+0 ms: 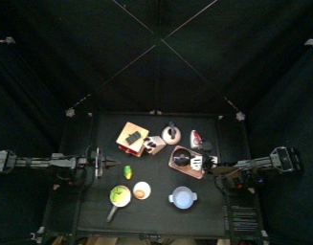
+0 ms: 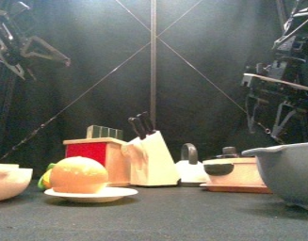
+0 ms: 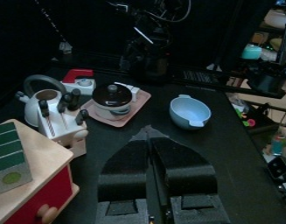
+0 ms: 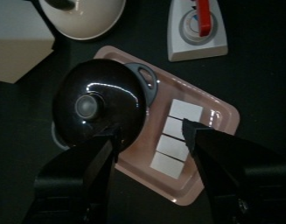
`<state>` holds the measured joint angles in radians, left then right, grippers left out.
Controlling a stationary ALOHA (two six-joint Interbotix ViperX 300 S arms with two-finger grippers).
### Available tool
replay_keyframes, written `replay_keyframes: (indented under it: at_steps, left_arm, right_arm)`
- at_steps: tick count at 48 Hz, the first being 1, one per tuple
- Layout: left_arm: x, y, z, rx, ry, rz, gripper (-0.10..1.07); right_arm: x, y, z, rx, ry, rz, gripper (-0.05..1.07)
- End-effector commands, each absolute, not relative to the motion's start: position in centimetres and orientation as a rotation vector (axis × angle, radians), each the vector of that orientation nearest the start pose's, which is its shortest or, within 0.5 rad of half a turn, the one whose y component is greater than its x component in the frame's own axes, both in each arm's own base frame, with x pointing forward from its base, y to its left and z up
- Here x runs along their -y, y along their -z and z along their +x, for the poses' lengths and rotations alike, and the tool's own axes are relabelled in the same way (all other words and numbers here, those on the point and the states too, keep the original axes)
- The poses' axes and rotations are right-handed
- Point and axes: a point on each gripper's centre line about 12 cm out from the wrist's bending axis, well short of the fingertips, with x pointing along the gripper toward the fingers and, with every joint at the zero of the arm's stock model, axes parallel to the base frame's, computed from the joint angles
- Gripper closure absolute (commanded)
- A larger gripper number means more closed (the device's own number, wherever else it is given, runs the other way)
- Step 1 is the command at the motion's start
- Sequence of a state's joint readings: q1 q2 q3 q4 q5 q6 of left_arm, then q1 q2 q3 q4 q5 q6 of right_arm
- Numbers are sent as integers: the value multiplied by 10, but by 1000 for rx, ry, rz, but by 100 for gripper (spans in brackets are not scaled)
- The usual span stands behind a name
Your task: Grab white sushi roll
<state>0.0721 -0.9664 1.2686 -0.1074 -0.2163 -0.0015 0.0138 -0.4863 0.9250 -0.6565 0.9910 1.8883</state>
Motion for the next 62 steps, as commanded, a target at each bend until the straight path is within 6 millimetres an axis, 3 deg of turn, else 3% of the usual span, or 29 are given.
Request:
replay_keyframes:
  at_steps: [1,24,52,62]
  left_arm:
    - [-17,-252,192,-67,-102,-105,61]
    - [-17,-252,192,-68,-102,-104,61]
    - [-17,-251,192,-79,-101,-104,61]
    - [-17,-251,192,-82,-101,-104,61]
  right_arm:
    - [59,-192,208,-664,1249,908,13]
    - [64,-147,208,-726,1208,976,13]
    - [69,-122,205,-802,1283,973,13]
    - [71,-116,210,-795,1233,1005,14]
